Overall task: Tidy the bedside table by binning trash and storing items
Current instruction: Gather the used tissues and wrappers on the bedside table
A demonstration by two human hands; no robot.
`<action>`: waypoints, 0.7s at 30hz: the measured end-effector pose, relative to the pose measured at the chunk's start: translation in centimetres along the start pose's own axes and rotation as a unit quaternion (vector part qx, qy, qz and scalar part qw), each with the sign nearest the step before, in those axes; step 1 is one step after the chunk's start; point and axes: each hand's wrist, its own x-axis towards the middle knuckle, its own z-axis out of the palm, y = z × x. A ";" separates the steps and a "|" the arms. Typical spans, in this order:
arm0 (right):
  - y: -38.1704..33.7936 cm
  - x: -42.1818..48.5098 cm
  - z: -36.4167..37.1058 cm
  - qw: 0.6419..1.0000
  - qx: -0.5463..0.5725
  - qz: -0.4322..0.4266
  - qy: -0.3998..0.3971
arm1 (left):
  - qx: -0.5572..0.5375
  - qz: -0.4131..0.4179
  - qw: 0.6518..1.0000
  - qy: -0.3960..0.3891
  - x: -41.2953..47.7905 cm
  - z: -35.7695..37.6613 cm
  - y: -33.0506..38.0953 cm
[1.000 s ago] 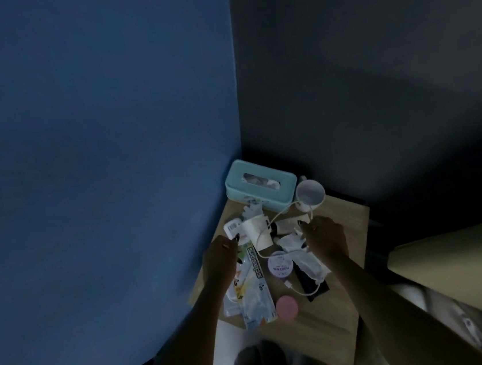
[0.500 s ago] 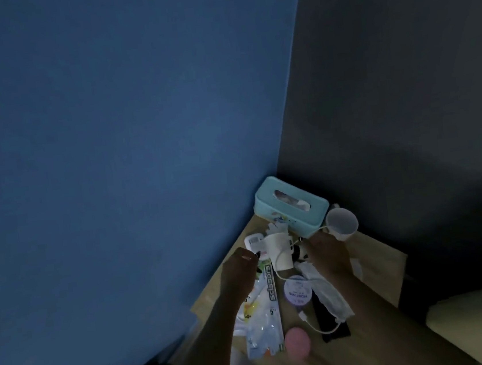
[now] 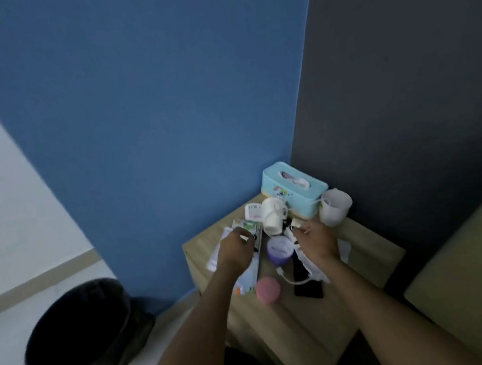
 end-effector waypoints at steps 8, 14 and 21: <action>4.5 -5.6 -2.5 0.999 0.013 -0.027 -0.039 | -0.023 -0.024 0.999 0.020 -9.9 2.3 0.3; 5.3 -6.9 -2.9 0.998 0.015 -0.031 -0.045 | -0.022 -0.038 0.998 0.047 -10.8 2.2 -0.1; 5.4 -5.5 -3.0 0.999 0.021 -0.026 -0.043 | -0.007 -0.048 0.997 0.052 -9.2 3.0 -1.2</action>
